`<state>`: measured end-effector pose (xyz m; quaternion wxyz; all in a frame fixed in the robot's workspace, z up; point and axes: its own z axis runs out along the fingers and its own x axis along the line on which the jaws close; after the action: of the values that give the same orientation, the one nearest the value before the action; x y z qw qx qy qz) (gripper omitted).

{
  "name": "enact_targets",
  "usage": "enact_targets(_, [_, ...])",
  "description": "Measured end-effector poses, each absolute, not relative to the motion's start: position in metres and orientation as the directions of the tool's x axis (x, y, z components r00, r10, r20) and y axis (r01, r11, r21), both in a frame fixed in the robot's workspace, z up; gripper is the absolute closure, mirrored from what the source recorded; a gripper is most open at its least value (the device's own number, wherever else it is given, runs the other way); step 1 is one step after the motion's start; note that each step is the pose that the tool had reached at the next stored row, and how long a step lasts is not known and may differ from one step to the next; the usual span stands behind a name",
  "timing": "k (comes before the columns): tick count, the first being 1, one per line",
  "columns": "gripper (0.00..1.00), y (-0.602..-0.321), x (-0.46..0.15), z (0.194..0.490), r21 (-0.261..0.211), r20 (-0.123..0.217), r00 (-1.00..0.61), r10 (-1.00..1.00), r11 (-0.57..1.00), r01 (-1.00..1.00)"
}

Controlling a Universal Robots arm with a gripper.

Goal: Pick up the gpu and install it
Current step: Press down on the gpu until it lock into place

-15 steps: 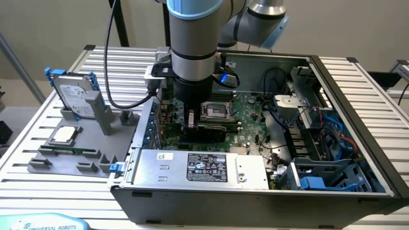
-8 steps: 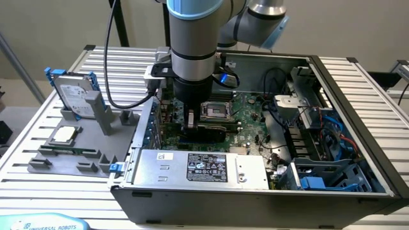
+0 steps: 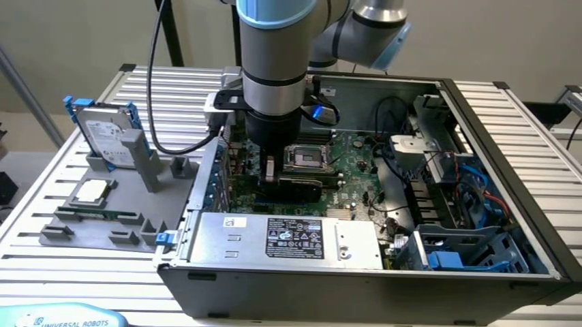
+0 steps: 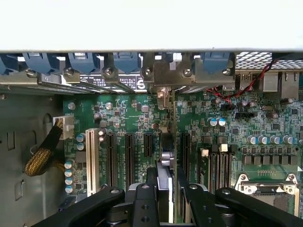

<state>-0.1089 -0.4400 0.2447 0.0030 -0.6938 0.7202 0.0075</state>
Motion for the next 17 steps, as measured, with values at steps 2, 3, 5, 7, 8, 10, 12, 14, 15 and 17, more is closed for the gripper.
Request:
enact_targets(2, [0.72, -0.44, -0.109, 0.246, 0.006, -0.014, -0.037, -0.999, 0.037, -0.999])
enact_targets(3, [0.65, -0.44, -0.108, 0.247, 0.006, -0.014, -0.036, -0.999, 0.036, -0.999])
enact_targets(5, [0.65, -0.44, -0.108, 0.252, 0.006, -0.014, -0.036, -0.999, 0.036, -0.999])
enact_targets(7, [0.65, -0.44, -0.108, 0.261, 0.006, -0.014, -0.036, -0.999, 0.036, -0.999])
enact_targets(8, [0.65, -0.44, -0.108, 0.265, 0.006, -0.014, -0.036, -0.999, 0.036, -0.999])
enact_targets(10, [0.65, -0.44, -0.108, 0.274, 0.006, -0.014, -0.036, -0.999, 0.036, -0.999])
enact_targets(12, [0.65, -0.44, -0.108, 0.283, 0.006, -0.014, -0.036, -0.999, 0.036, -0.999])
enact_targets(14, [0.65, -0.44, -0.108, 0.292, 0.006, -0.014, -0.036, -0.999, 0.036, -0.999])
enact_targets(15, [0.65, -0.44, -0.108, 0.294, 0.006, -0.014, -0.036, -0.999, 0.036, -0.999])
enact_targets(17, [0.65, -0.44, -0.108, 0.295, 0.006, -0.014, -0.036, -0.999, 0.036, -0.999])
